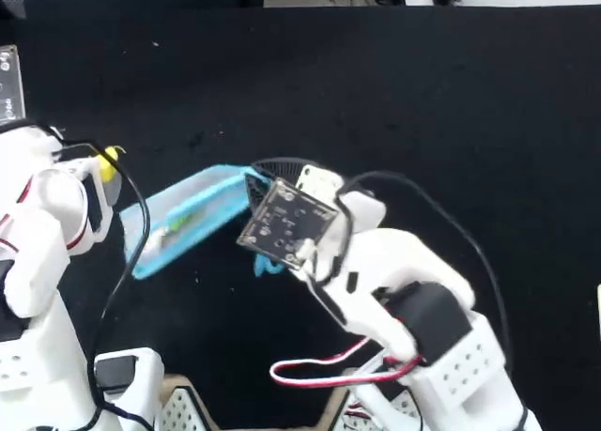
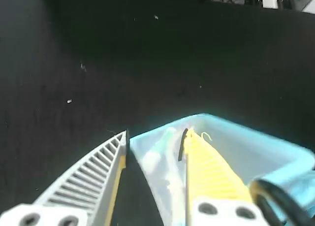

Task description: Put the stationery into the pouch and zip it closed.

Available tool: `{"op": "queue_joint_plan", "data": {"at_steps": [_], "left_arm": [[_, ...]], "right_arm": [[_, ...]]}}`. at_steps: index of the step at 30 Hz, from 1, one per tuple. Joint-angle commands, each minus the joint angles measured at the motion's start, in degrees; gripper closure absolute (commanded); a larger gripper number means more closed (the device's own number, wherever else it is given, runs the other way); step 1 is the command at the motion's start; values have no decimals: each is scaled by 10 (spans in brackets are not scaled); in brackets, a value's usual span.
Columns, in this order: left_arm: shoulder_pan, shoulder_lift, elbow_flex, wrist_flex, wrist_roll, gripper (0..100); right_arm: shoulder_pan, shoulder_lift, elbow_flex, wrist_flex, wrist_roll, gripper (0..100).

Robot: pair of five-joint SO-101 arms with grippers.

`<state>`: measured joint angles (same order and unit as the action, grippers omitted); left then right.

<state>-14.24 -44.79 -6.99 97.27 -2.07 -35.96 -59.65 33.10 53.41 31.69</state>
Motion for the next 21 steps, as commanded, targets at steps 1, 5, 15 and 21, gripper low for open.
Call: {"op": "queue_joint_plan", "data": {"at_steps": [1,5,15,21], "left_arm": [[5,-5,9,7,-2,809],[6,-10,29,36,-54,809],[6,-191,100,31,-125,809],[6,-162,211,-46,-126,809]], "right_arm": [[14,4,-79,-10,4,988],[14,18,-106,-5,4,988],[14,94,-149,-5,6,988],[11,121,-250,69,4,988]]}}
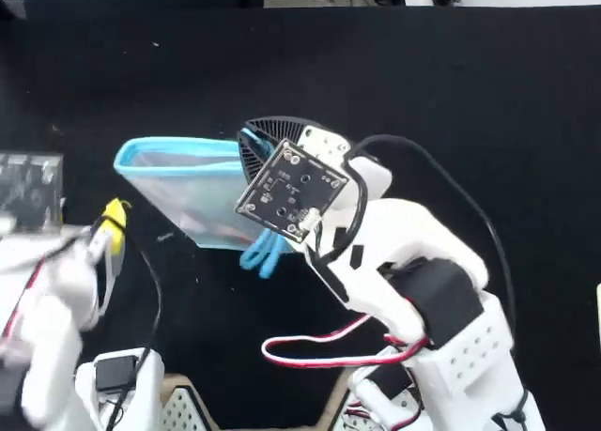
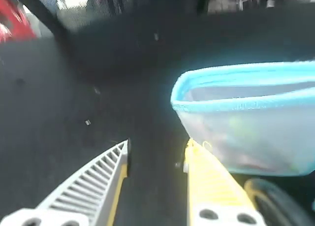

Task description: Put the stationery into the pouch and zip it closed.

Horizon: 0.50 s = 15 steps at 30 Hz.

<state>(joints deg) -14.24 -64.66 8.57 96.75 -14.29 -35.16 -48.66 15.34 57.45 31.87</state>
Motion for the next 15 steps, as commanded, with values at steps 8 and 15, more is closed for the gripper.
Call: {"op": "queue_joint_plan", "data": {"at_steps": [8,15], "left_arm": [[114,131,68,-51,-2,809],[131,151,115,-219,69,809]], "right_arm": [[3,71,-145,75,6,988],[-40,71,-225,196,34,988]]}}
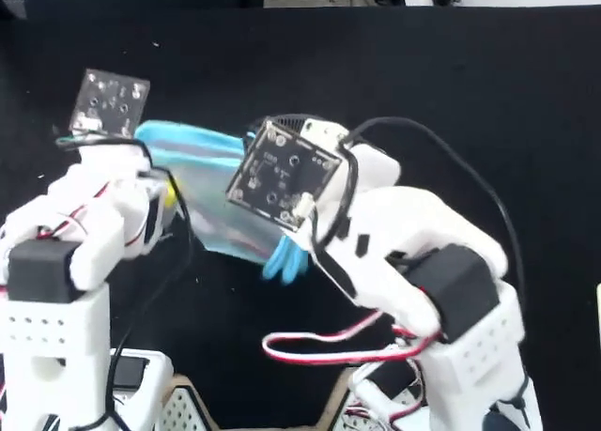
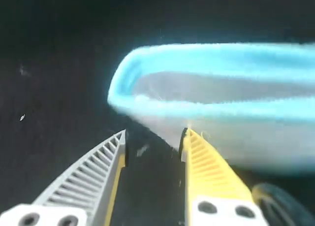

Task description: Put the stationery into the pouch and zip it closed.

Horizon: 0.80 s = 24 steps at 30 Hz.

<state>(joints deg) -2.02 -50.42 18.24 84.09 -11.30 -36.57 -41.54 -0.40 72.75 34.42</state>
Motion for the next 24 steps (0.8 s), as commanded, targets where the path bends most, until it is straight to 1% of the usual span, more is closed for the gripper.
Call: {"op": "queue_joint_plan", "data": {"at_steps": [1,3,5,9,13,17,21,23,24], "left_arm": [[9,11,29,-115,48,809],[9,11,43,-149,66,809],[9,7,53,-164,73,809],[6,5,53,-148,73,809],[7,5,56,-129,69,809],[3,5,58,-123,69,809],[8,-18,35,-38,68,809],[9,-44,32,-13,68,809],[9,-62,33,-5,69,809]], "right_arm": [[-39,0,-85,62,9,988],[-55,1,-116,90,9,988],[-56,3,-130,108,9,988],[-56,3,-111,132,10,988],[-59,0,-77,129,11,988],[-56,2,-77,84,11,988],[-55,4,-67,24,5,988],[-58,4,-51,-12,1,988],[-58,3,-43,-26,-15,988]]}}
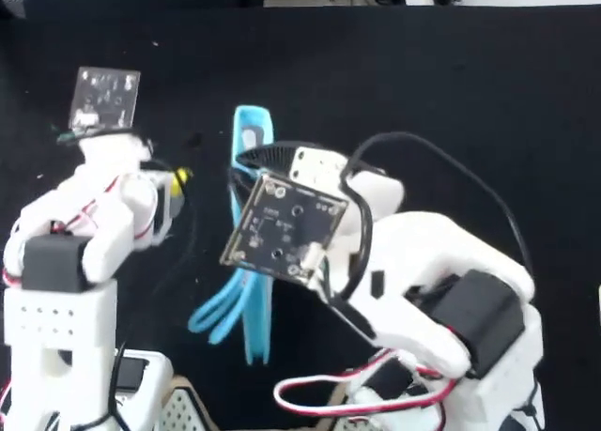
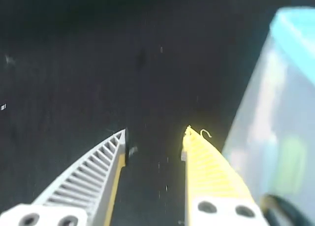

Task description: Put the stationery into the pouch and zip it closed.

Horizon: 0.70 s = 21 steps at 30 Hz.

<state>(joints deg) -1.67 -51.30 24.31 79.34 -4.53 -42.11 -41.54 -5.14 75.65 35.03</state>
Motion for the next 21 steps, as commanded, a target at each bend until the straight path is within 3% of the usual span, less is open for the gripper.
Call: {"op": "queue_joint_plan", "data": {"at_steps": [1,7,11,15,18,21], "left_arm": [[6,-74,-26,49,1,809],[6,-208,46,26,13,804],[11,-288,99,-41,81,803],[96,-343,124,-69,82,803],[124,-370,154,-74,82,803],[78,-389,195,-75,81,803]], "right_arm": [[-3,3,12,-69,-43,988],[-3,2,27,-115,-114,988],[-4,4,28,-136,-114,988],[-4,4,29,-130,-113,988],[0,0,29,-97,-111,988],[18,0,29,8,-115,984]]}}
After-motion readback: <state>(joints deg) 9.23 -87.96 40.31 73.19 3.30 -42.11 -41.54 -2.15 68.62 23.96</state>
